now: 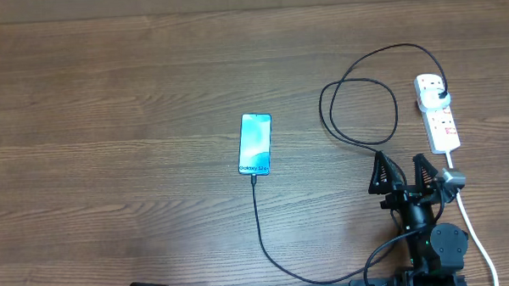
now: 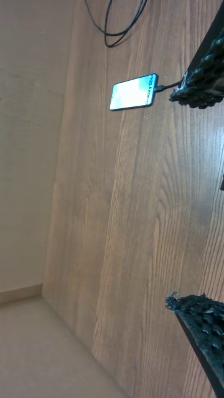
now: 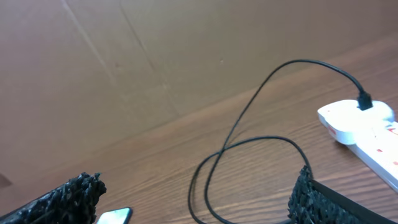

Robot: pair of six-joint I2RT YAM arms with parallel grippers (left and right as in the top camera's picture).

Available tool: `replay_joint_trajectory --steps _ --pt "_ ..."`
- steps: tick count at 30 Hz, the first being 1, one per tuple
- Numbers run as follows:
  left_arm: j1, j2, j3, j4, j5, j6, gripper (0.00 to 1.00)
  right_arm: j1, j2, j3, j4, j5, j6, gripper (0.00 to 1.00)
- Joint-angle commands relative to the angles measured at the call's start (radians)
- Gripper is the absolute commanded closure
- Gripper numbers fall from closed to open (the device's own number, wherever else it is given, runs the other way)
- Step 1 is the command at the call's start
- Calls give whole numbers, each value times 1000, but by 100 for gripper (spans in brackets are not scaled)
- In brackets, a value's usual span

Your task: Plug charger to phone and switch on socket

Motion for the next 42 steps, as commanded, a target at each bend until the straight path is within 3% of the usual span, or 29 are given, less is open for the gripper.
replay_joint_trajectory --steps 1,5,42 --pt "6 -9 2 -1 7 -10 0 5 -10 -11 4 31 -57 0" --pt "6 -9 2 -1 7 -10 0 6 -10 -11 2 27 -109 0" --pt "6 -9 2 -1 -1 -4 1 4 -9 -11 5 24 -95 0"
